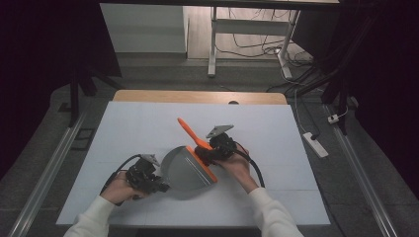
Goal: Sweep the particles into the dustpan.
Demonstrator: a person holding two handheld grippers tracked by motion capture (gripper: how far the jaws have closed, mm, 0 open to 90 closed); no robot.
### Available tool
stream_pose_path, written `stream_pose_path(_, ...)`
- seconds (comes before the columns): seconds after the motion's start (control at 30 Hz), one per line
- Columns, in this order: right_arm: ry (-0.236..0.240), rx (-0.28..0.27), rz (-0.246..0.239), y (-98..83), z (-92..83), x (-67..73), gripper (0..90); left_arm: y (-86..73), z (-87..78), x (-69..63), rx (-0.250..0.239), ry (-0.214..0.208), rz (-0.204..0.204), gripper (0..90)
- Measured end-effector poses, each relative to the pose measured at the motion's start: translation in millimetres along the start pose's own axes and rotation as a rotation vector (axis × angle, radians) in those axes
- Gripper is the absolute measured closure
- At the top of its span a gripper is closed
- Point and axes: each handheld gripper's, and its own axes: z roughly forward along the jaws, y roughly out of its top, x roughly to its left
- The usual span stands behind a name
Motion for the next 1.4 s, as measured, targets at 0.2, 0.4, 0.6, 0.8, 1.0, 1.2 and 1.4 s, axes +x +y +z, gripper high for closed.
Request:
stream_pose_path(0.2, 0.005, 0.004, -0.018, 1.2, 0.5, 5.9, 70.0, 0.0, -0.1, -0.7, 0.001, 0.003, 0.001, 61.3)
stream_pose_path(0.4, 0.009, 0.005, -0.045, 4.8, 2.7, 16.8, 70.0, -0.1, 0.5, -0.2, 0.003, 0.000, 0.000, 61.3)
stream_pose_path(0.6, 0.060, -0.024, -0.039, 8.9, -0.2, 23.9, 70.0, -0.1, 0.6, -0.5, 0.003, 0.002, 0.000, 61.3)
stream_pose_path(0.8, 0.097, -0.055, -0.056, 14.5, -4.5, 30.7, 70.0, -0.2, 0.5, -0.5, 0.002, 0.002, 0.000, 61.3)
stream_pose_path(1.0, 0.019, -0.094, -0.020, 13.2, -23.2, 15.1, 70.0, -0.4, 0.7, -0.4, 0.002, 0.002, 0.001, 61.3)
stream_pose_path(1.2, -0.036, -0.090, 0.037, 4.6, -25.6, -1.8, 69.9, -0.7, 0.6, -0.6, 0.003, 0.001, 0.002, 61.3)
stream_pose_path(1.4, -0.060, -0.065, 0.067, -2.7, -18.5, -9.8, 70.0, -2.0, -0.9, -0.7, 0.003, 0.000, 0.003, 61.3)
